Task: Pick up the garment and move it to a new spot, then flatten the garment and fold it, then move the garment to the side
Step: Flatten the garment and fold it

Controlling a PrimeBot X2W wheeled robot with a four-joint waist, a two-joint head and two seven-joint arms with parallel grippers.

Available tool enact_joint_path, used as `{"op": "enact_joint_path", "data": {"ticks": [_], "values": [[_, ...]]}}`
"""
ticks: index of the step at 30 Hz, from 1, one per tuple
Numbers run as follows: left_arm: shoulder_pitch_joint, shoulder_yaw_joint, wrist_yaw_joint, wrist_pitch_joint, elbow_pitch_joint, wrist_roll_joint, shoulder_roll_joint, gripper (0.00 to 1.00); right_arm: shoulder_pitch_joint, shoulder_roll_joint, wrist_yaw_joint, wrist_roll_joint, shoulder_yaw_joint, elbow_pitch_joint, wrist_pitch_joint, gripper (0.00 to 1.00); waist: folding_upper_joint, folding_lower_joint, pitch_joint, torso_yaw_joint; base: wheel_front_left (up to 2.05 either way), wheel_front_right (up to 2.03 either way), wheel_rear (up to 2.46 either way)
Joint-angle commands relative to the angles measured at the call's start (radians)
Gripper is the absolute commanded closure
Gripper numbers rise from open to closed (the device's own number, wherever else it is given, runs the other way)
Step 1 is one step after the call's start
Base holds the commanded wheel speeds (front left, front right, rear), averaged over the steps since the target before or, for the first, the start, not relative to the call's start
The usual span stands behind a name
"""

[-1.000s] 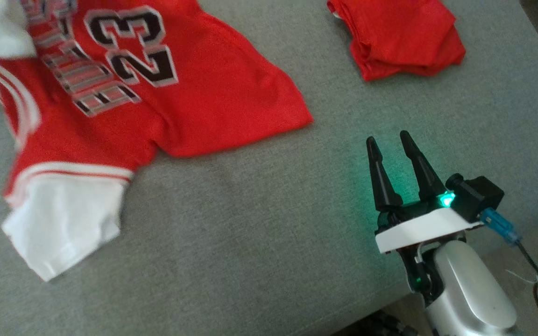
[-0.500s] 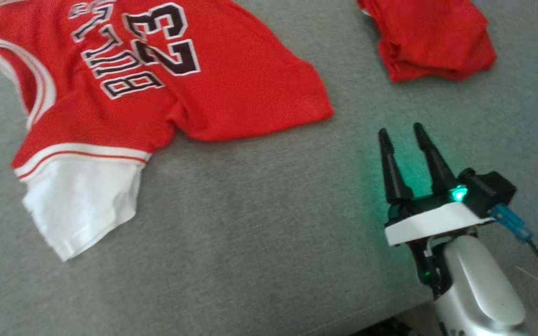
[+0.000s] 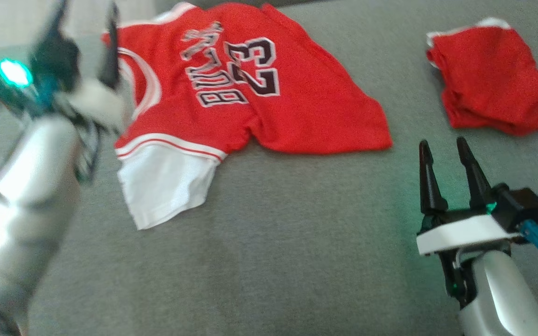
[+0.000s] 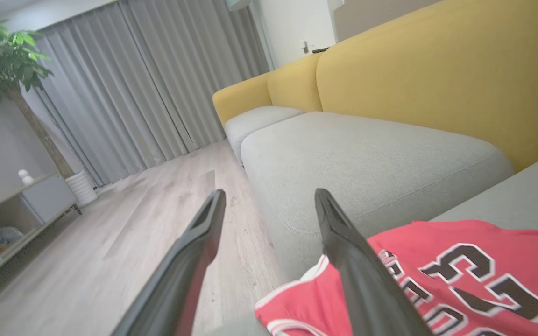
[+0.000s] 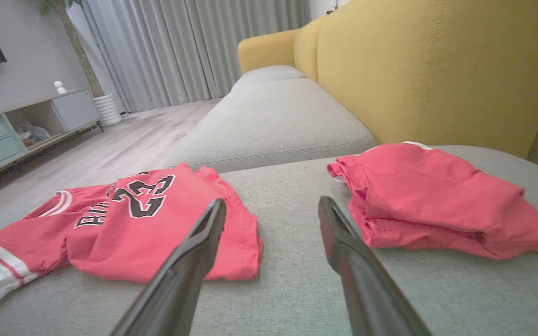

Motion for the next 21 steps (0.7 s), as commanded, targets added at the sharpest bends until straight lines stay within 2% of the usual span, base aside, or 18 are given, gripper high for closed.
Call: {"op": "enact_joint_path", "data": {"ticks": [1,8,12,15,21], "values": [[-0.015,0.044,0.010,-0.009,-0.034,-0.009,0.031,0.00,0.001,-0.002,-0.001,-0.006,0.017,-0.035,-0.011,0.00,-0.0001,0.0002,-0.058,0.060,0.00,0.00,0.00],[0.375,0.146,0.149,-0.014,-0.357,-0.052,0.022,0.00,0.060,-0.002,-0.001,-0.018,-0.006,-0.038,-0.011,0.00,-0.0001,0.0002,-0.122,0.112,0.00,0.00,0.00],[0.573,0.208,0.209,-0.014,-0.495,-0.052,0.003,0.00,0.092,-0.002,-0.001,-0.020,-0.012,-0.038,-0.011,0.00,-0.0001,0.0002,-0.146,0.125,0.00,0.00,0.00],[0.668,0.236,0.219,-0.014,-0.551,-0.032,-0.014,0.00,0.107,-0.002,-0.001,-0.019,-0.016,-0.042,-0.009,0.00,-0.0001,0.0002,-0.154,0.134,0.00,0.00,0.00],[0.709,0.244,0.190,-0.014,-0.563,0.007,-0.031,0.00,0.106,-0.002,-0.001,-0.026,-0.004,-0.057,0.005,0.00,-0.0001,0.0002,-0.154,0.135,0.00,0.00,0.00]]}}
